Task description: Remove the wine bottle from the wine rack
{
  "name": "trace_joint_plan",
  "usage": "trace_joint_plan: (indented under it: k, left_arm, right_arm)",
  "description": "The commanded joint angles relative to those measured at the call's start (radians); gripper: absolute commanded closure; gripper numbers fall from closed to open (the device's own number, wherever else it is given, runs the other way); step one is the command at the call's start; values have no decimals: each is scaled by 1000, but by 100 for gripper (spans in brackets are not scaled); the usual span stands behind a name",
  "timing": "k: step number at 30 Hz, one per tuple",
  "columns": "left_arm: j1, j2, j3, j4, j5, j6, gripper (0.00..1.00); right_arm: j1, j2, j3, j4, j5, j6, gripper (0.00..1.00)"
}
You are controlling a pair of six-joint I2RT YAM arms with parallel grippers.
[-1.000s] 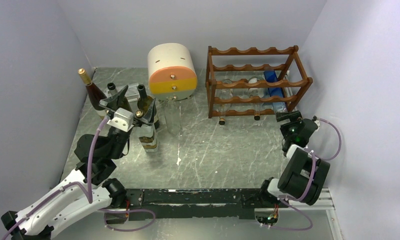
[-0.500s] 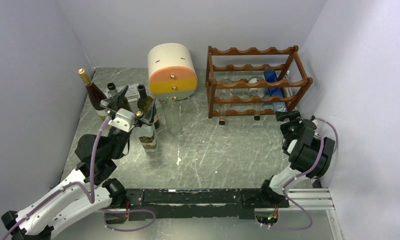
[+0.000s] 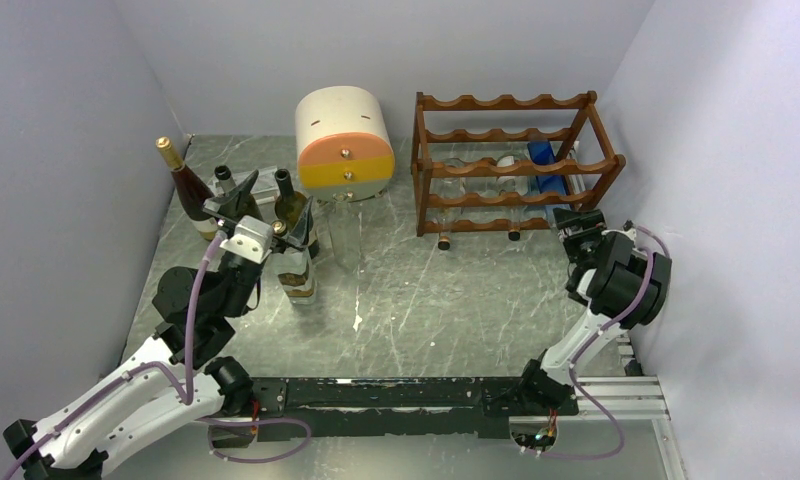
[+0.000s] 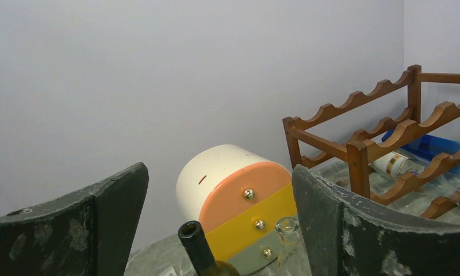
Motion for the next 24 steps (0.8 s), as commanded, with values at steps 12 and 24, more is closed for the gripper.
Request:
trace_joint_plan:
  k: [12, 24]
  left_arm:
    - [6, 12, -14, 37, 10, 14, 2]
    - [5, 21, -14, 31, 20, 9, 2]
  right_arm:
    - [44, 145, 146, 3, 23, 24, 5]
    - [43, 160, 134, 55, 22, 7, 33]
